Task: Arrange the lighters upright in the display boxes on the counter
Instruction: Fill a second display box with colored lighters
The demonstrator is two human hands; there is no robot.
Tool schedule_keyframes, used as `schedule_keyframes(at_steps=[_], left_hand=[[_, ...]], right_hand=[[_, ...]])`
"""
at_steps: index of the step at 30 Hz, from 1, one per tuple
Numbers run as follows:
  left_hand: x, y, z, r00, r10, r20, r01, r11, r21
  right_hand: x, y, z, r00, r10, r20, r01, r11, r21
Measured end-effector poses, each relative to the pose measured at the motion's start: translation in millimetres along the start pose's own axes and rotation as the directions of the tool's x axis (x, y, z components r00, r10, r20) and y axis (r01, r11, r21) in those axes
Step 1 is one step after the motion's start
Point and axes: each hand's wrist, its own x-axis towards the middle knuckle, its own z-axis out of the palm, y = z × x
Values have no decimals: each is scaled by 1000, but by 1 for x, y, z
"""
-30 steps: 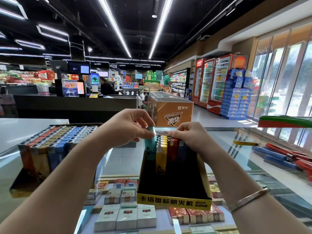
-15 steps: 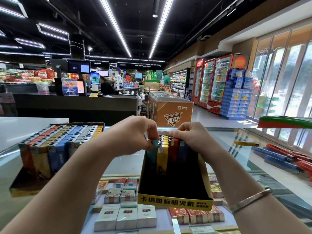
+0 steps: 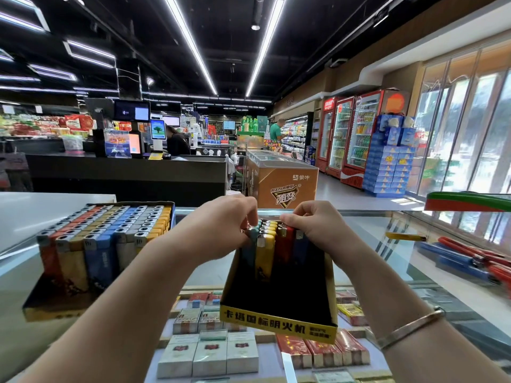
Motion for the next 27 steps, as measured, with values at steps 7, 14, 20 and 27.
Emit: schedule_keyframes(at_steps=[7,14,20,27], left_hand=[[1,-7,13,922,-198,332,327,858,-396],[6,-5,33,892,-209,401,399,780,-482],[13,7,51,895,-224,386,426,687,-588],[13,27,70,925,-189,330,376,593,-712]], right_hand=[[2,2,0,998,-6,-55,5,1000,-20],[2,8,-1,964,-36,-264,6,994,-113],[-7,14,-25,891,-128,-435,15,967,-253],[-32,34,-89,905,-24,-425,-197,861,-468]])
